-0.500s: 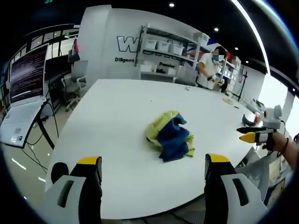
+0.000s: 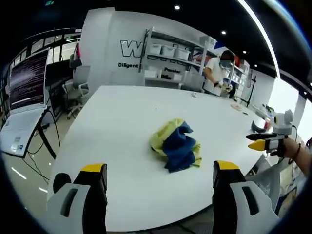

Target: Fold the garment on the visible template until the final outline fits inside the template.

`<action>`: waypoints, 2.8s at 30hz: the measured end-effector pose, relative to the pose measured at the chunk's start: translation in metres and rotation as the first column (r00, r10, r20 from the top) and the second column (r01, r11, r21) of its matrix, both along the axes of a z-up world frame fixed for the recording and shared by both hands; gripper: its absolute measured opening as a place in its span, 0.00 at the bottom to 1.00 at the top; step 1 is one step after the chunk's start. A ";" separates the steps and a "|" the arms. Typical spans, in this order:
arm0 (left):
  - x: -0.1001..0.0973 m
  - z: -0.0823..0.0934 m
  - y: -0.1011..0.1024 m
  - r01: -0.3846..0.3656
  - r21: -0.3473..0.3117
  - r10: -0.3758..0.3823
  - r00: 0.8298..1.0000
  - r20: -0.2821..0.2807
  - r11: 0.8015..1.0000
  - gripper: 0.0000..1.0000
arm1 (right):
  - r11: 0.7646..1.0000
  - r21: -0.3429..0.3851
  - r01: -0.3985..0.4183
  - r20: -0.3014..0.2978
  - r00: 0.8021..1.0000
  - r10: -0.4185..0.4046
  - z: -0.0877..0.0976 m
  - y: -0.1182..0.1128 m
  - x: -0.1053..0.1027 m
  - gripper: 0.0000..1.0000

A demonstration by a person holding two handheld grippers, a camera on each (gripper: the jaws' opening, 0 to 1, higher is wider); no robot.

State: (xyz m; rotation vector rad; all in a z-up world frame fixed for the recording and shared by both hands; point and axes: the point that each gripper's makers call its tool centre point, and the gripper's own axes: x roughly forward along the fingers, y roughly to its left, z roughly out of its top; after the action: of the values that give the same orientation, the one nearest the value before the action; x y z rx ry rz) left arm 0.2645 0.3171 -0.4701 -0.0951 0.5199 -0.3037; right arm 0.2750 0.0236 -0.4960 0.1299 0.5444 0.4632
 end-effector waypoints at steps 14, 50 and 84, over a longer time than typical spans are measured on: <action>0.001 -0.001 -0.001 -0.001 -0.012 0.000 1.000 -0.011 1.000 0.88 | 1.000 0.014 0.006 0.018 1.000 -0.007 0.008 0.009 0.011 0.98; 0.009 -0.005 -0.006 0.022 0.018 -0.021 0.999 -0.037 1.000 0.85 | 0.999 0.025 -0.030 -0.064 0.997 0.031 -0.004 0.028 0.018 0.93; 0.057 -0.015 -0.008 0.060 0.027 -0.058 0.997 -0.058 0.998 0.80 | 0.988 0.018 -0.153 -0.087 0.984 0.154 -0.001 0.083 0.063 0.70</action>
State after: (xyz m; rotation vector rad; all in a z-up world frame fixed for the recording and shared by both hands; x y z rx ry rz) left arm 0.3213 0.3093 -0.4851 -0.0612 0.5844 -0.3520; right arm 0.3381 0.1070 -0.4970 0.1205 0.6411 0.6128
